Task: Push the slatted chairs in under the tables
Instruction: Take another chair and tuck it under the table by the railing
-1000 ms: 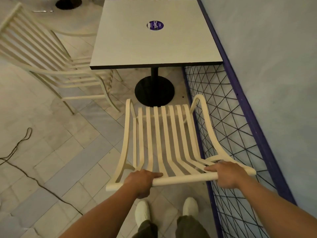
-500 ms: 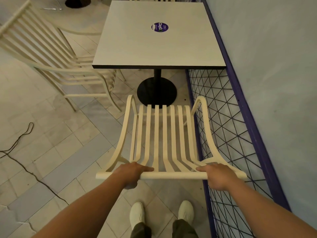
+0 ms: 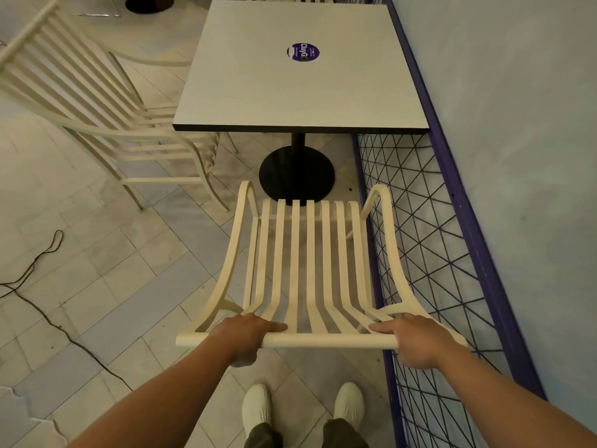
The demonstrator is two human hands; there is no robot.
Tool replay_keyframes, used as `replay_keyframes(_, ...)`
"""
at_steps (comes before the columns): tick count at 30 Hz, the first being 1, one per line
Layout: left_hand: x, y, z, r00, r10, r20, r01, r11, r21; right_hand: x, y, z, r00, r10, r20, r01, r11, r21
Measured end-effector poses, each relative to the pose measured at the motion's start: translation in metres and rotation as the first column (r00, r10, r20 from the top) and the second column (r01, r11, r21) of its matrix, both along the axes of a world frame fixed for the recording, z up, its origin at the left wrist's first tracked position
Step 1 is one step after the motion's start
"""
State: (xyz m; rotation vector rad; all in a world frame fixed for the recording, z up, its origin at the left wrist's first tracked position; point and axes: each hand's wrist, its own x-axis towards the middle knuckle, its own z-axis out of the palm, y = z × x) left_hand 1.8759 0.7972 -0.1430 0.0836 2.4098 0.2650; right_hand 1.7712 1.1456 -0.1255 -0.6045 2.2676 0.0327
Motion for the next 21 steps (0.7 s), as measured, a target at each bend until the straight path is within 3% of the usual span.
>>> replay_keyframes(21, -0.056, -0.004, 0.001, 1.000, -0.025, -0.014, 0.026, 0.999, 0.030, -0.054, -0.003, 0.001, 0.999, -0.008, -0.048, 0.009, 1.000, 0.008)
